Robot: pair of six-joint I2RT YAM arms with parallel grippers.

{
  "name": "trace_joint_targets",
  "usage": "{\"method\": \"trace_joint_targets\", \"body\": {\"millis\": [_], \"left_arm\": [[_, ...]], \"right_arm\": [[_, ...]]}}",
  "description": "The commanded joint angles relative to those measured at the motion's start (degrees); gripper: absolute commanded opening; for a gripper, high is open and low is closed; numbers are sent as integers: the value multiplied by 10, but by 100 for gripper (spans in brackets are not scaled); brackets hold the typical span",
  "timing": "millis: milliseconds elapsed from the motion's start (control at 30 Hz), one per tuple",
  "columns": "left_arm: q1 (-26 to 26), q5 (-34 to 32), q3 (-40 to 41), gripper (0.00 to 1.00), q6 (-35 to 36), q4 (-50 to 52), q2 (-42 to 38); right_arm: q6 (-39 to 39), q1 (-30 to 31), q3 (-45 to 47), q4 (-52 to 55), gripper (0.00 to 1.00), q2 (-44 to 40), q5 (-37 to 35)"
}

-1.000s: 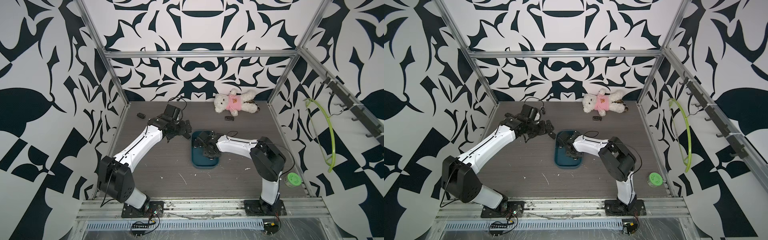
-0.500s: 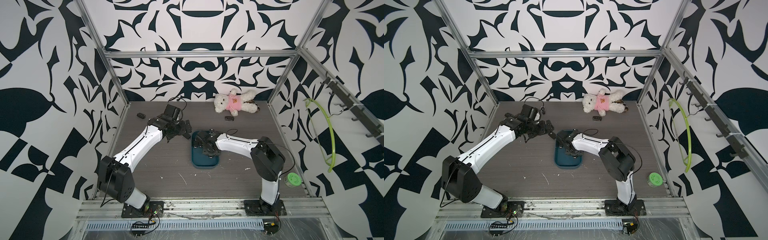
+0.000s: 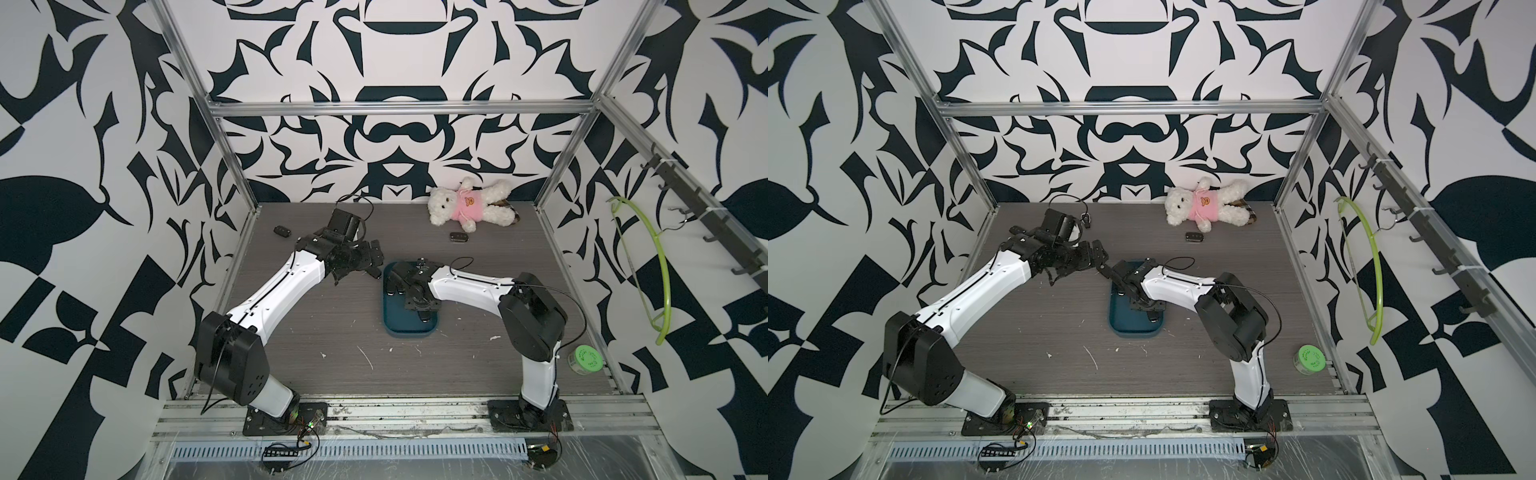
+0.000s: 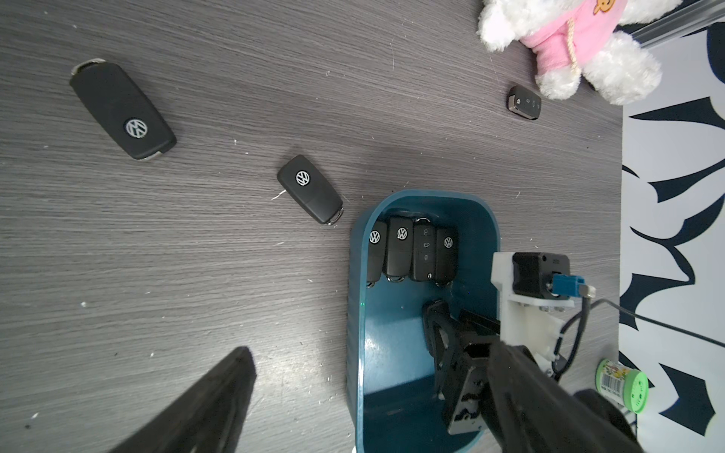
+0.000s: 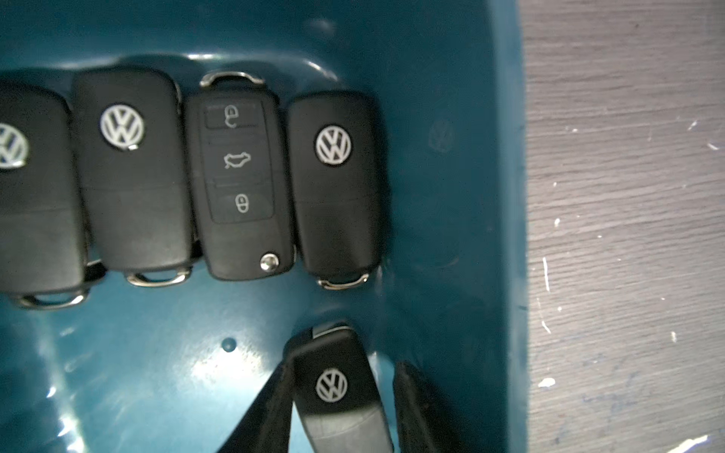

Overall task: Place the car key into the storage box
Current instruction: Place the car key in the storage box.

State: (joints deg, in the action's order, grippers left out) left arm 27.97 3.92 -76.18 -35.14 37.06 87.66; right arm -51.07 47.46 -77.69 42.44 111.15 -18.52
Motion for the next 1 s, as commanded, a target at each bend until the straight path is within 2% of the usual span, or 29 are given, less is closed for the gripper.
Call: {"method": "trace_joint_targets", "body": {"millis": [0,300,400,600,967], "left_arm": [[-3,2,7,99,-1,-2,-4],[-4,-1,1,99,1,1,1],[-4,0,-1,99,1,1,2],[-4,4,-4,99,0,1,6],[-4,0,-6,99,2,7,3]], "right_arm": [[9,9,-17,3,43,-26,-8],[12,39,-10,-6,37,-51,12],[14,44,4,-21,32,-57,37],[16,49,20,-41,12,-42,74],[13,49,27,-11,11,-19,54]]}}
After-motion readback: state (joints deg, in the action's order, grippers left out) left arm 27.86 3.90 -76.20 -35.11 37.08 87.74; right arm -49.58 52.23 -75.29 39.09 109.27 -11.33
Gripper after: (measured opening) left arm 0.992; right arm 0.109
